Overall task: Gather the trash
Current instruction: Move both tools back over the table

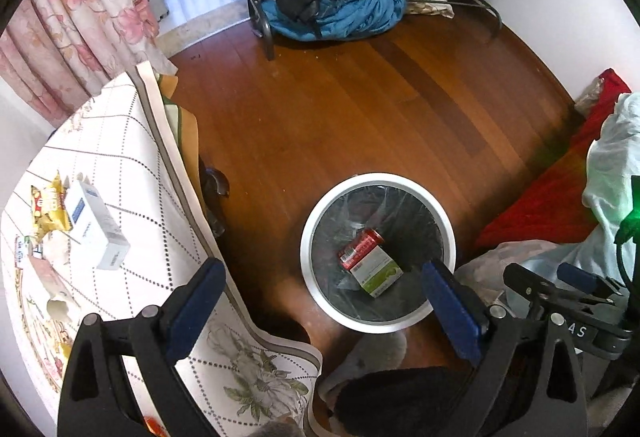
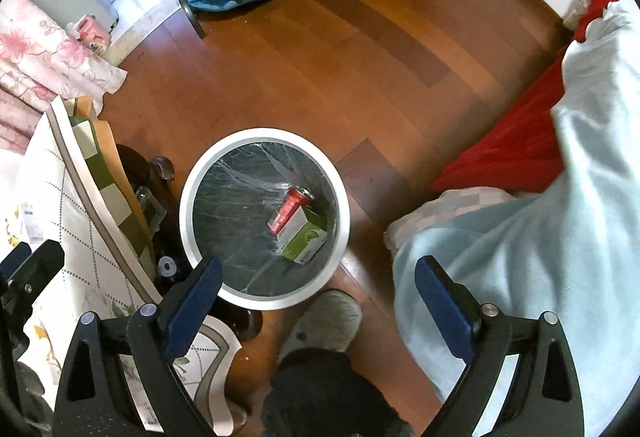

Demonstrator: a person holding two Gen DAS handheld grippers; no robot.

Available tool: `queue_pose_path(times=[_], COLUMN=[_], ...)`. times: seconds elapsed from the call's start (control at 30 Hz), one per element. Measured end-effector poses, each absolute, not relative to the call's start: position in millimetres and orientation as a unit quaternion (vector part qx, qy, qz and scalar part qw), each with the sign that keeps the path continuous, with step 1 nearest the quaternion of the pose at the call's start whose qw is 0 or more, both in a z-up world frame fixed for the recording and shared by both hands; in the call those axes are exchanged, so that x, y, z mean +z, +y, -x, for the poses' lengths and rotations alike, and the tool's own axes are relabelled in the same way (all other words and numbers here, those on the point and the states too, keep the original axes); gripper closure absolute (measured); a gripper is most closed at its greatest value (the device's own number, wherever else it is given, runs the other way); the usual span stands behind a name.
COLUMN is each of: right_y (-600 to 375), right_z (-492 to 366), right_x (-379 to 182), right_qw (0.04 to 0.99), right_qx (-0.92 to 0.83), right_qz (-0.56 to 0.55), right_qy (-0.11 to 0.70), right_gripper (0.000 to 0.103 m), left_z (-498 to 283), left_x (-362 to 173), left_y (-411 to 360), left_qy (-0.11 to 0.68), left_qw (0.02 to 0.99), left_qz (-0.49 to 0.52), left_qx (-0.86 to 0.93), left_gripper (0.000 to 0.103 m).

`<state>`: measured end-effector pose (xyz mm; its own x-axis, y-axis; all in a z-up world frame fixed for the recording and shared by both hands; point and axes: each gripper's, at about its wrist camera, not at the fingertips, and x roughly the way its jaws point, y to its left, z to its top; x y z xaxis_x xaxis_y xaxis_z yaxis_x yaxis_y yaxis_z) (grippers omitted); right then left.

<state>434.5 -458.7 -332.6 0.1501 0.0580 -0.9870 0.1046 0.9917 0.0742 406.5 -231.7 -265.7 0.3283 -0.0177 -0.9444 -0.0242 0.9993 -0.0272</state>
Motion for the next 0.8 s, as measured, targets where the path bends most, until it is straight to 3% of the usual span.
queue_pose_path(times=[0.57,0.8], right_y=[-455,-415], right_z=[-383,-339], right_x=[-214,-155], right_qw=[0.807,0.83], right_qx=[0.008,0.071], right_qz=[-0.063,-0.081], right_qy=[0.587,0.547], right_gripper=[0.005,0.005], left_z=[-357,-300], left_x=[-178,-122], left_y=[-228,-162], left_qy=[0.528,0.482], left_qw=[0.849,0.872], left_qz=[0.009,0.044], left_qx=[0.014,0.076], left_gripper=[0.003,0.003])
